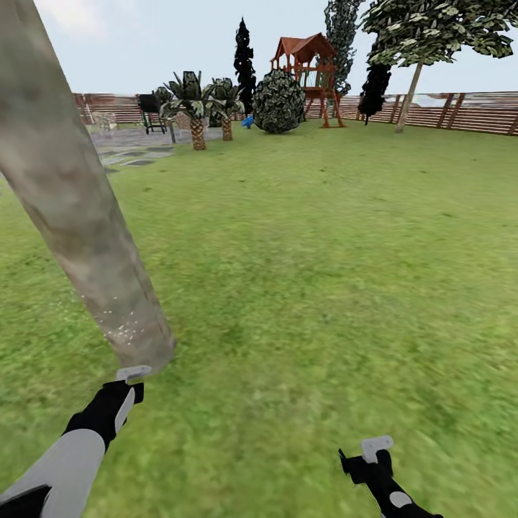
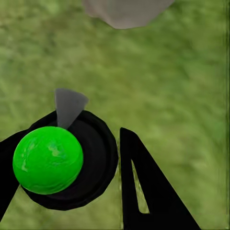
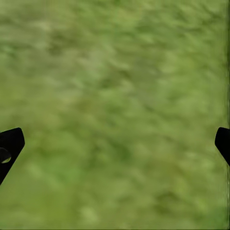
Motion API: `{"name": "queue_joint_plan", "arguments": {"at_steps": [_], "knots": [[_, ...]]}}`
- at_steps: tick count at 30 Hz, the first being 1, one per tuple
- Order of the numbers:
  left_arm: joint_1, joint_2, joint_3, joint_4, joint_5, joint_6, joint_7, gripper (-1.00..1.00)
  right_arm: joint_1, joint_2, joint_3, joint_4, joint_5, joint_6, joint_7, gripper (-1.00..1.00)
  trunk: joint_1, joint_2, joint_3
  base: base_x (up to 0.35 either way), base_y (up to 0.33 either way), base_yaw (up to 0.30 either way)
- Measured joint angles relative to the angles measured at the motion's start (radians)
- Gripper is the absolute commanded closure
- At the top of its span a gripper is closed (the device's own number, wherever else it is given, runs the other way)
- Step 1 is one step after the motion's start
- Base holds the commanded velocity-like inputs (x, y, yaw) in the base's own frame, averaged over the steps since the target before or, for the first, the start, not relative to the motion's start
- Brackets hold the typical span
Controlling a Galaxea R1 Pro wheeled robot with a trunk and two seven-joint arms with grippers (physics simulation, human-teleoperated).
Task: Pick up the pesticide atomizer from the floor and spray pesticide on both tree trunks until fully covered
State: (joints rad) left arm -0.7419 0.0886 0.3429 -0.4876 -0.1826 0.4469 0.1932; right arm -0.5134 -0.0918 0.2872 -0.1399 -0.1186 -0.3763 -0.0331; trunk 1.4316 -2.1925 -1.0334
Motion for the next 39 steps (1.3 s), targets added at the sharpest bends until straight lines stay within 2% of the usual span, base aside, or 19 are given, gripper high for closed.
{"name": "queue_joint_plan", "arguments": {"at_steps": [7, 19, 39], "knots": [[0.0, 0.0, 0.001, 0.0, 0.002, 0.0, 0.0, 1.0, 0.0, 0.002, 0.0, 0.0, 0.0, 0.0, 0.0, -1.0, 0.0, 0.0, 0.0, 0.125, -0.246, 0.07], [0.0, 0.0, 0.002, -0.006, 0.0, 0.0, 0.001, 1.0, 0.0, 0.002, 0.0, 0.0, 0.0, 0.0, 0.0, -1.0, 0.0, 0.0, 0.0, 0.063, -0.273, 0.271], [0.0, 0.003, -0.001, 0.0, -0.005, 0.006, 0.002, 1.0, 0.0, 0.002, 0.0, 0.0, 0.0, 0.0, 0.0, -1.0, 0.0, 0.0, 0.0, 0.176, -0.243, 0.276]]}}
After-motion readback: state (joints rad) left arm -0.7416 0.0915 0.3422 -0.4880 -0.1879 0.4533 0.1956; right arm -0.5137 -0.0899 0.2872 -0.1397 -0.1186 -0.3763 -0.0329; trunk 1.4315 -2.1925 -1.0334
